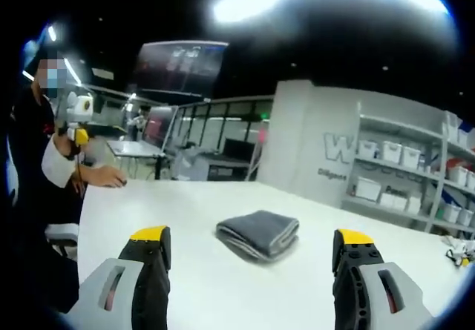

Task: Open the folded towel by lifting each exposed corner and separating the folded layers until the towel lies flat within the target outline without major curled edges

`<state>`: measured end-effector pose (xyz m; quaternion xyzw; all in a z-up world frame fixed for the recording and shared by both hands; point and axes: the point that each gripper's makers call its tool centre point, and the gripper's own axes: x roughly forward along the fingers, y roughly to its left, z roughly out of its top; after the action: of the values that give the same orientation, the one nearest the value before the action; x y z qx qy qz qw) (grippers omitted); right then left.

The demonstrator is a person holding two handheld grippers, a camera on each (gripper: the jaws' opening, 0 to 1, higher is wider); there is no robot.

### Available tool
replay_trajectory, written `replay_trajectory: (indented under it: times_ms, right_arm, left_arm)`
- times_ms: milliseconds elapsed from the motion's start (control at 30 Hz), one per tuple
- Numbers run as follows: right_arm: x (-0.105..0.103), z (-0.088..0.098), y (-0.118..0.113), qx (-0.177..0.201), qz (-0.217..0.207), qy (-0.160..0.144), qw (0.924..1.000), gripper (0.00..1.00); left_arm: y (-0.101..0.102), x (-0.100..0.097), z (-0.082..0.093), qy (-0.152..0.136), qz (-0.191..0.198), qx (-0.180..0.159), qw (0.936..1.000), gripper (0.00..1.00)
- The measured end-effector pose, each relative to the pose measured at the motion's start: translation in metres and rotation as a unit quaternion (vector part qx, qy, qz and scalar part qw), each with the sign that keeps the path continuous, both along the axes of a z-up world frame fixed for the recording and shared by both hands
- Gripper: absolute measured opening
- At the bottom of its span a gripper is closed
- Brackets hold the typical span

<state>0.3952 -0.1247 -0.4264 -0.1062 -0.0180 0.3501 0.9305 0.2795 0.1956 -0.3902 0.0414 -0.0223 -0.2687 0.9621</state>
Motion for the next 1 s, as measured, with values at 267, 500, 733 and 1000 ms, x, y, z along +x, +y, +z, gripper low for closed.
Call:
replay_trajectory:
  times_ms: [267,500,733,1000]
  right_arm:
    - [0.006,0.001,-0.002,0.005,-0.002,0.002,1.0000,0.91]
    - [0.009,0.006,-0.005,0.010,-0.004,-0.004,0.9999,0.91]
    - [0.014,0.010,-0.001,0.011,-0.002,-0.010,0.9999,0.90]
    - [0.018,0.011,-0.002,0.010,-0.003,-0.010,0.9999,0.89]
  left_arm:
    - [0.000,-0.001,-0.001,0.000,-0.002,0.001,1.0000,0.98]
    - [0.003,-0.002,0.002,-0.004,0.002,-0.001,1.0000,0.97]
    - [0.000,-0.003,0.002,-0.004,0.001,0.001,1.0000,0.97]
    - [0.000,-0.002,0.001,-0.004,0.001,0.001,1.0000,0.97]
